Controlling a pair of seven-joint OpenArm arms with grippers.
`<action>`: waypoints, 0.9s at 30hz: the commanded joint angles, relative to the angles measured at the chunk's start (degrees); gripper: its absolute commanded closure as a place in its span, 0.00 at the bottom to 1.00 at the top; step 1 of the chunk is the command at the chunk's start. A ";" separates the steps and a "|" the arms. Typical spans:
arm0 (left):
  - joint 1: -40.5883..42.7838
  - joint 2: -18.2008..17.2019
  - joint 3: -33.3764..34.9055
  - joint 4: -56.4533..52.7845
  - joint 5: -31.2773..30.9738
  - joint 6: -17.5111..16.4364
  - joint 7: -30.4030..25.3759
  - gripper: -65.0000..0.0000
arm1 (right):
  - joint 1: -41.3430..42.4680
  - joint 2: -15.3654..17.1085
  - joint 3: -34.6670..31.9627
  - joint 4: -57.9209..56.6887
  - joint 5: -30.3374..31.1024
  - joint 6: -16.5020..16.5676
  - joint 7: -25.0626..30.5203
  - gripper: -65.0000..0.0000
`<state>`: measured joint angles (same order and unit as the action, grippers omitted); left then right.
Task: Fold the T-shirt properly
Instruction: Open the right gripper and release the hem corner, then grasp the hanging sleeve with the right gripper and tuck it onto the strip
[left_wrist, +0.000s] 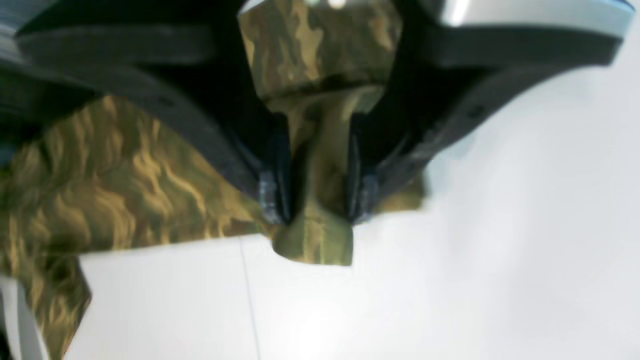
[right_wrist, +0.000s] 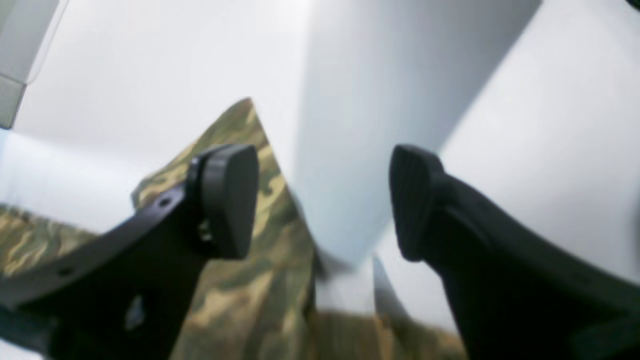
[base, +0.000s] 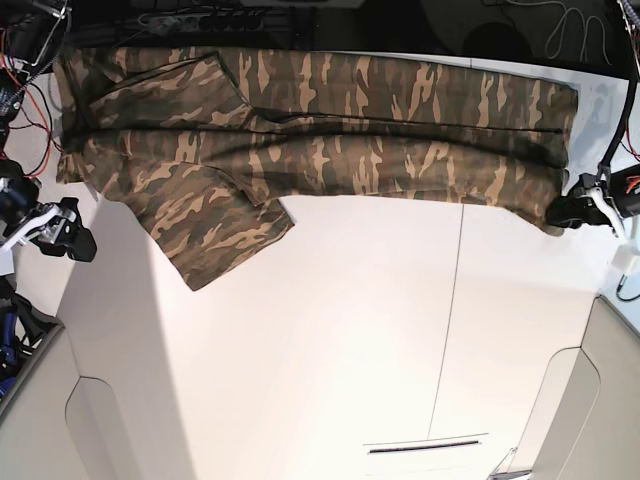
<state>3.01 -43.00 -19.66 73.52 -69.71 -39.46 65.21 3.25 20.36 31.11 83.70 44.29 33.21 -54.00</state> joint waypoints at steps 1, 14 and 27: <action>-0.61 -1.62 -1.68 0.79 -1.27 -0.54 -0.61 0.60 | 1.70 0.68 -0.70 0.31 0.11 0.13 1.75 0.37; -0.59 -1.42 -3.19 0.79 -1.27 -0.54 0.28 0.57 | 12.79 0.39 -21.88 -21.84 -9.16 -1.46 12.44 0.37; -0.59 2.43 -3.19 0.76 0.00 -0.54 -0.50 0.57 | 12.76 -2.12 -29.20 -21.66 -5.29 0.04 9.27 0.50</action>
<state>3.16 -39.11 -22.24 73.49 -68.58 -39.46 65.56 15.25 18.06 1.89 61.45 39.11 33.21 -43.79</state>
